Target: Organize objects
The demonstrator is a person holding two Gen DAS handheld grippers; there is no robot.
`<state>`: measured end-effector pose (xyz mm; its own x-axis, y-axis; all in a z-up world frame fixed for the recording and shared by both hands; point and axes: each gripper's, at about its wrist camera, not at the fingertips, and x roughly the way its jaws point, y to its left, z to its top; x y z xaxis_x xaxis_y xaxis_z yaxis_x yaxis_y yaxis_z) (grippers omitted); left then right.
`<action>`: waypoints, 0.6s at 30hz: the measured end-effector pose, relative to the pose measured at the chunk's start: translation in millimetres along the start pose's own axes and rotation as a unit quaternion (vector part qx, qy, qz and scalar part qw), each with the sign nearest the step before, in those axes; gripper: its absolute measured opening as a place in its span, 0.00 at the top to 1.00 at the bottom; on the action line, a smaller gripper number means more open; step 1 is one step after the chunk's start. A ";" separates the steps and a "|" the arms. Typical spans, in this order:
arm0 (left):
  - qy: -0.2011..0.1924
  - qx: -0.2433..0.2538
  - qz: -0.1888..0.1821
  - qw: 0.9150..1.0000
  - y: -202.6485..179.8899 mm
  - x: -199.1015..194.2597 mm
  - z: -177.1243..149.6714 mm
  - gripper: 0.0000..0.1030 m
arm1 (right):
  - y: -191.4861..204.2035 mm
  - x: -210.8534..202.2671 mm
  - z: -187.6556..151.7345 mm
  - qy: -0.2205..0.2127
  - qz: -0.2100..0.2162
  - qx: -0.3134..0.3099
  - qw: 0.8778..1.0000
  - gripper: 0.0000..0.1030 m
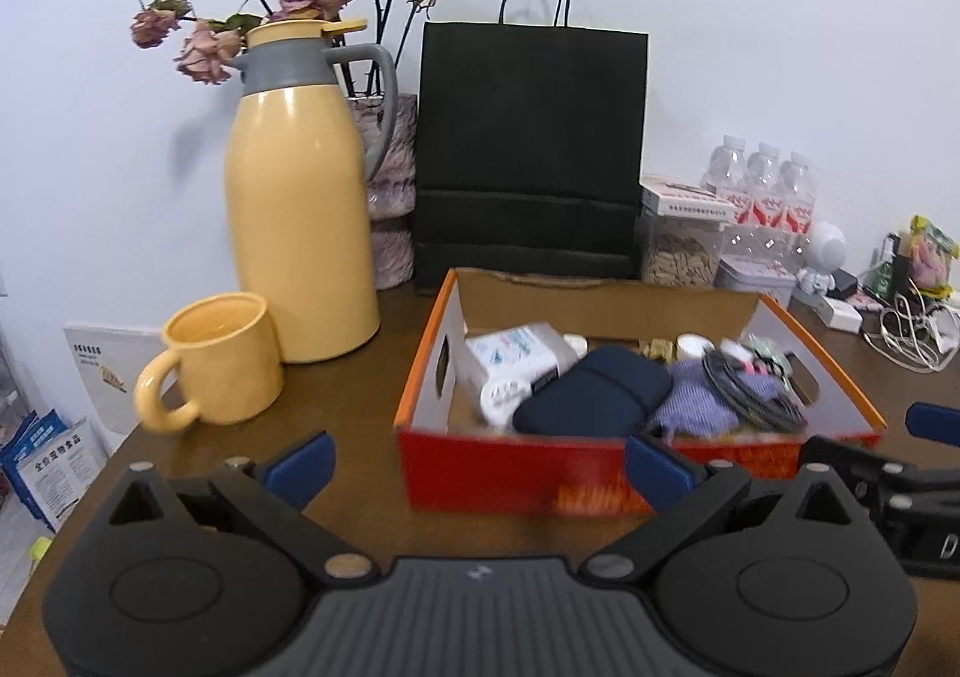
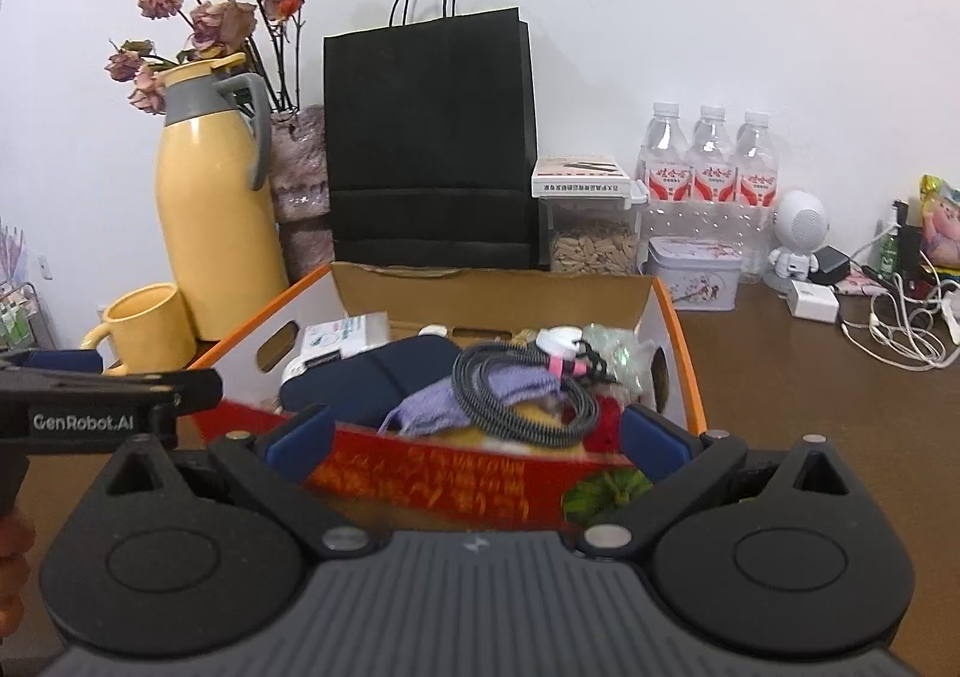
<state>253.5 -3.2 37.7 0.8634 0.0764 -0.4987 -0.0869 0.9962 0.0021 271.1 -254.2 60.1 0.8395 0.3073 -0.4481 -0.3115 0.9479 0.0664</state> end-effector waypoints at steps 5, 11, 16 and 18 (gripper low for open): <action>0.008 0.004 0.000 1.000 3.7 -32.9 -20.4 0.00 | 5.4 -32.4 -13.2 0.005 0.000 -0.001 1.000 0.00; 0.009 0.016 0.001 1.000 2.6 -68.2 -39.6 0.00 | 13.9 -65.9 -29.5 0.012 0.000 -0.005 1.000 0.00; 0.006 0.020 0.005 1.000 1.4 -86.0 -49.1 0.00 | 17.9 -86.1 -42.3 0.016 0.002 -0.007 1.000 0.00; 0.006 0.021 0.003 1.000 0.7 -90.4 -51.0 0.00 | 19.0 -91.8 -44.9 0.017 0.002 -0.006 1.000 0.00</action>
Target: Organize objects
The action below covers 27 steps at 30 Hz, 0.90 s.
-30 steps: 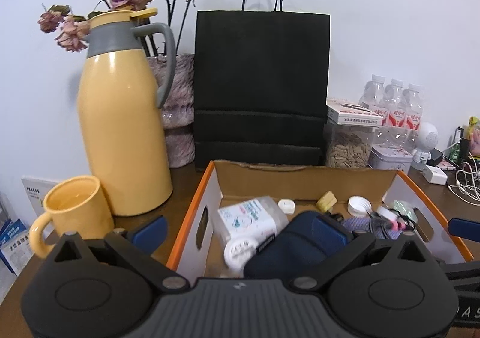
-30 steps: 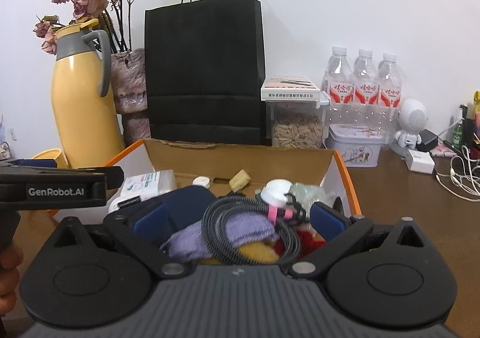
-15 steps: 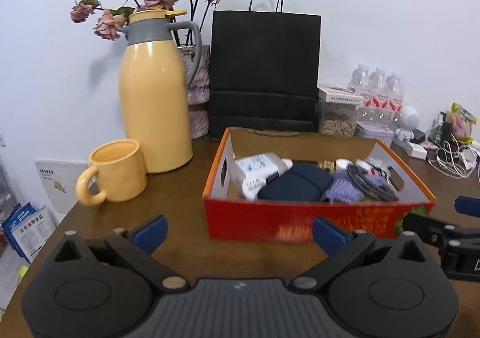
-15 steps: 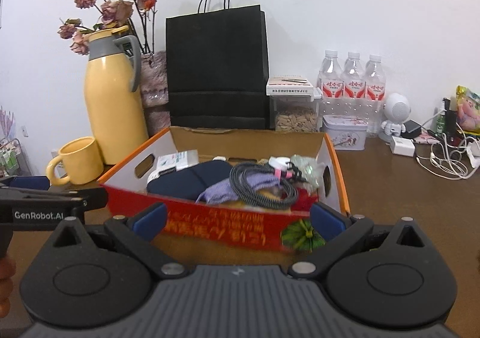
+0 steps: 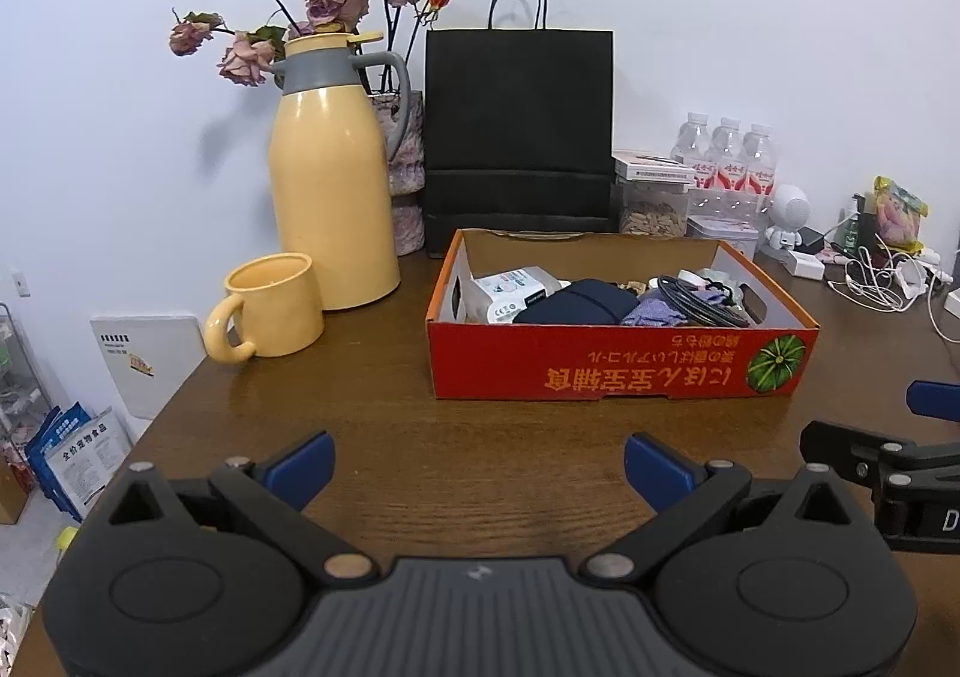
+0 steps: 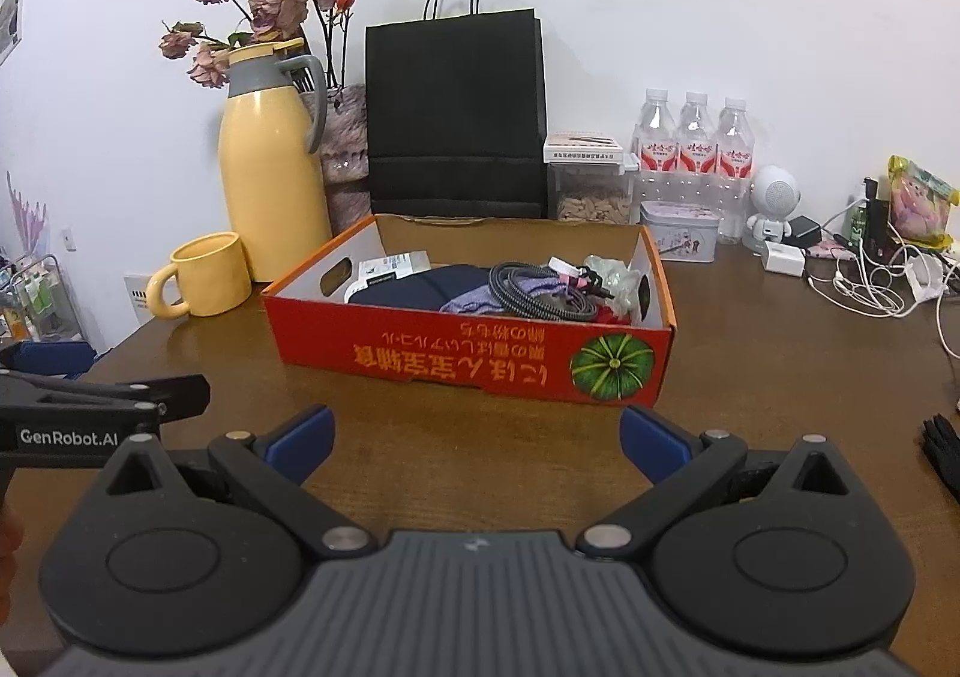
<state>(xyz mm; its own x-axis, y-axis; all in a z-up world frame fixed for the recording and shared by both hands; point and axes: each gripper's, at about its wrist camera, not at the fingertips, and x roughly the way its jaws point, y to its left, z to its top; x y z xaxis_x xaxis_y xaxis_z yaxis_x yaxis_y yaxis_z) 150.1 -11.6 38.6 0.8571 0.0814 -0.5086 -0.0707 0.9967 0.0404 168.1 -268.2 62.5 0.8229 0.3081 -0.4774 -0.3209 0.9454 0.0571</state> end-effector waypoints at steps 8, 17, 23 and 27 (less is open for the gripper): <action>-0.005 0.007 -0.009 1.000 -7.8 -8.4 -1.7 0.00 | 0.3 -8.4 -3.4 0.000 -0.004 0.001 1.000 0.00; -0.005 0.008 -0.011 1.000 -7.8 -8.5 -1.3 0.00 | -0.3 -9.1 -3.7 0.001 -0.006 0.001 1.000 0.00; -0.003 0.008 -0.011 1.000 -8.3 -8.6 -1.2 0.00 | -0.3 -9.0 -3.7 0.001 -0.006 0.001 1.000 0.00; -0.002 0.008 -0.010 1.000 -8.1 -8.4 -1.2 0.00 | -0.2 -8.9 -3.4 0.001 -0.005 0.001 1.000 0.00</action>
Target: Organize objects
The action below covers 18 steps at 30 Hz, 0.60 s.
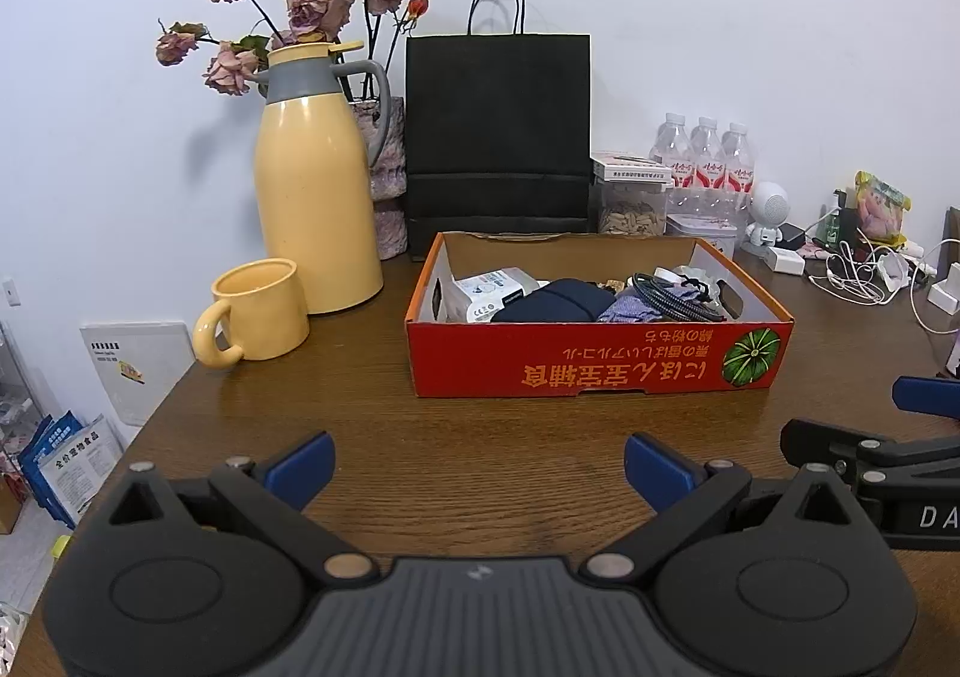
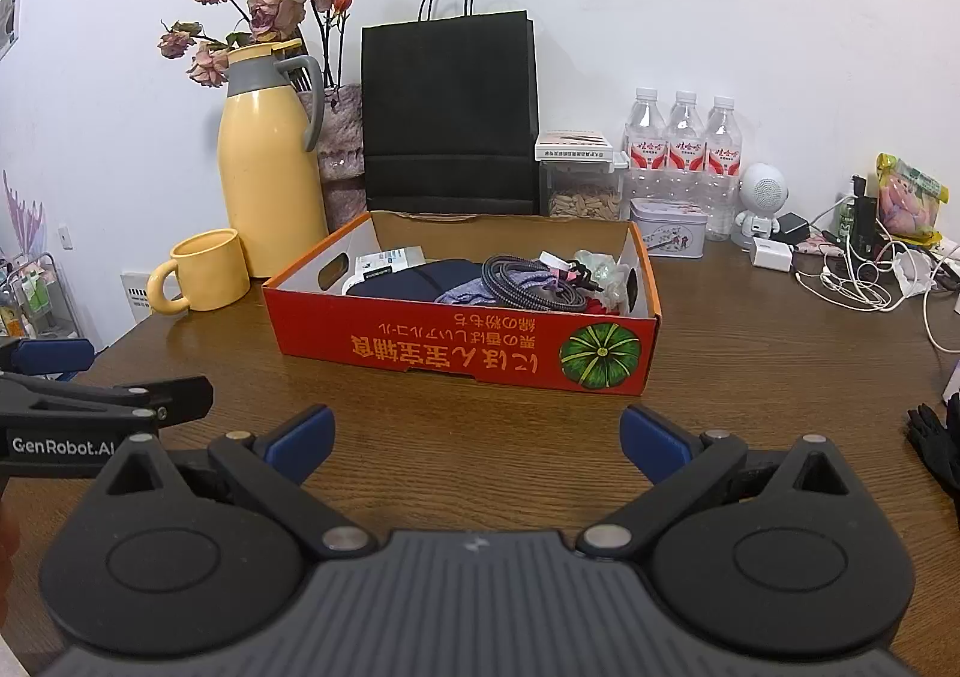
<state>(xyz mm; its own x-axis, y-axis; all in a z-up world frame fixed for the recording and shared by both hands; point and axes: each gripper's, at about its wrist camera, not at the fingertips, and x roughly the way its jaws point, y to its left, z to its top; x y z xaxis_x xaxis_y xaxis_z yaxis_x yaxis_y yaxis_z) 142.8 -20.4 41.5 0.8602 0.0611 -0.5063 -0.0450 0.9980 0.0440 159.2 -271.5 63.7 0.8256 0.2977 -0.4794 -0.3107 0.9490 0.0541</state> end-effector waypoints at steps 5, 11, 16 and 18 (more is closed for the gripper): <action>0.000 0.000 0.000 1.000 0.8 -0.1 -0.5 0.00 | -0.1 -0.3 -0.5 0.000 -0.001 0.000 1.000 0.00; 0.000 -0.001 -0.001 1.000 1.2 -0.2 -0.8 0.00 | -0.8 -0.7 -2.1 0.001 -0.001 0.000 1.000 0.00; 0.000 -0.001 -0.001 1.000 1.2 -0.1 -0.7 0.00 | -1.0 -0.7 -2.1 0.001 -0.001 0.000 1.000 0.00; 0.001 -0.001 -0.001 1.000 1.1 0.1 -0.9 0.00 | -0.9 -0.5 -1.9 0.001 -0.001 0.000 1.000 0.00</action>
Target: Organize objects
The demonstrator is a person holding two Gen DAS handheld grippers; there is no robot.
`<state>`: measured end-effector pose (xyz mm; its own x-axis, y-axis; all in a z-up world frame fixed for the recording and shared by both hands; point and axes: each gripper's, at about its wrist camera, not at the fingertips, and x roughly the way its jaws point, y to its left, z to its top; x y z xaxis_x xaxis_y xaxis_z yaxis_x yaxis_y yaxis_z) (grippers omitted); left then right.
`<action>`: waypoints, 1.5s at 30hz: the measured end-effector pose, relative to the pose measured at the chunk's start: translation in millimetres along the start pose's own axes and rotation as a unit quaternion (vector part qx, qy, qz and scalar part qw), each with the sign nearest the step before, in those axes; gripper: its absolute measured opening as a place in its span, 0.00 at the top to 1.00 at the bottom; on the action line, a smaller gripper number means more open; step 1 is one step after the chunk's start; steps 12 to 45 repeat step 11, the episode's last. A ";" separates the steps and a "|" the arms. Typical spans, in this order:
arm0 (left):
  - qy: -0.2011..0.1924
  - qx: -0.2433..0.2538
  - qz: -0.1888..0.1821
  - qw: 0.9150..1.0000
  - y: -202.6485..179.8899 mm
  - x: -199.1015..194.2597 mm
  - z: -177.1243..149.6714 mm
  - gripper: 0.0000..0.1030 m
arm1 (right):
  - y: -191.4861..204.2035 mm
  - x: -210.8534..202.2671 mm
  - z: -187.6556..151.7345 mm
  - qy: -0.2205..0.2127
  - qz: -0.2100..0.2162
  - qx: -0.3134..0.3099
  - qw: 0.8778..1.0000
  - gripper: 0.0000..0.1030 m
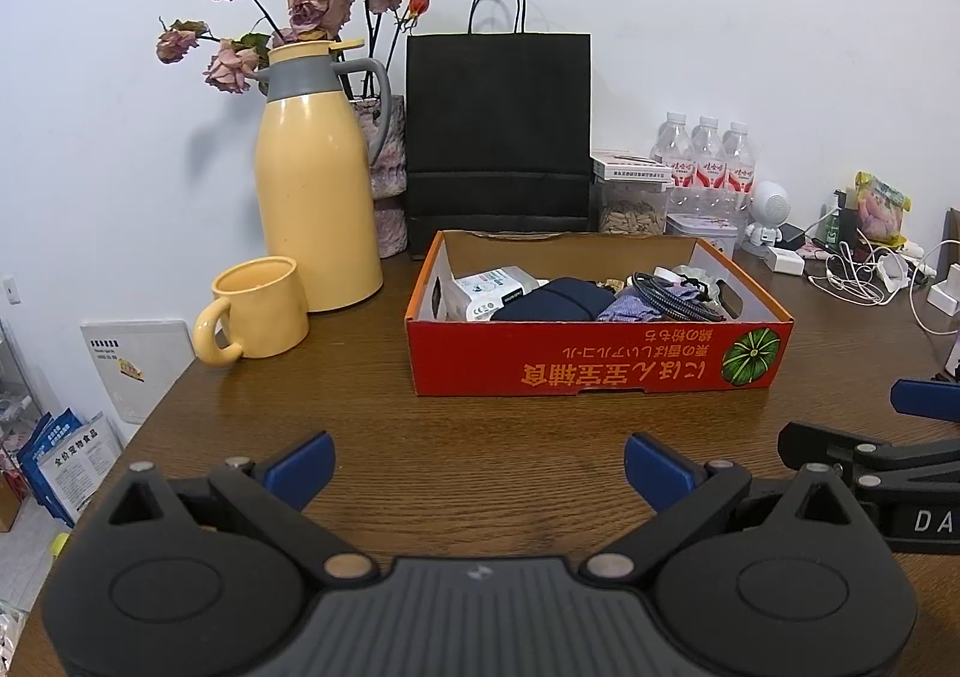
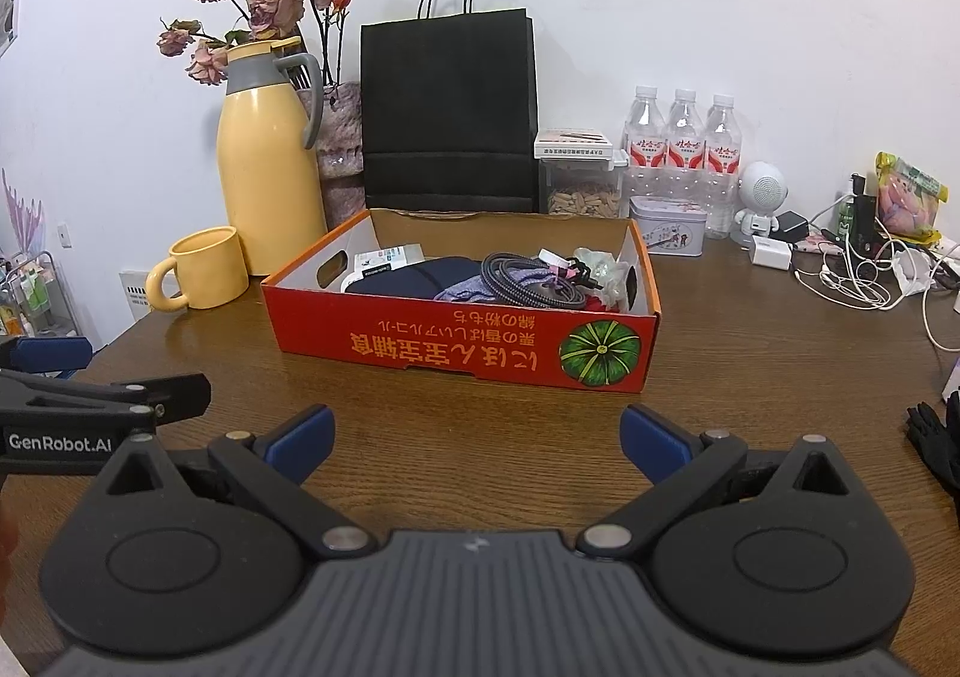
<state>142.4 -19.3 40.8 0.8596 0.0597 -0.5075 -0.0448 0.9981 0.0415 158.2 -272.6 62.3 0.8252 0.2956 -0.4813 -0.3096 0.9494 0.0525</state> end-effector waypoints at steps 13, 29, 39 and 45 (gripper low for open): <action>0.001 0.003 0.005 1.000 -1.3 1.0 -0.6 0.01 | -0.5 0.4 -0.7 0.000 0.000 0.000 1.000 0.00; 0.001 0.003 0.005 1.000 -1.3 1.0 -0.6 0.01 | -0.5 0.4 -0.7 0.000 0.000 0.000 1.000 0.00; 0.001 0.003 0.005 1.000 -1.3 1.0 -0.6 0.01 | -0.5 0.4 -0.7 0.000 0.000 0.000 1.000 0.00; 0.001 0.003 0.005 1.000 -1.3 1.0 -0.6 0.01 | -0.5 0.4 -0.7 0.000 0.000 0.000 1.000 0.00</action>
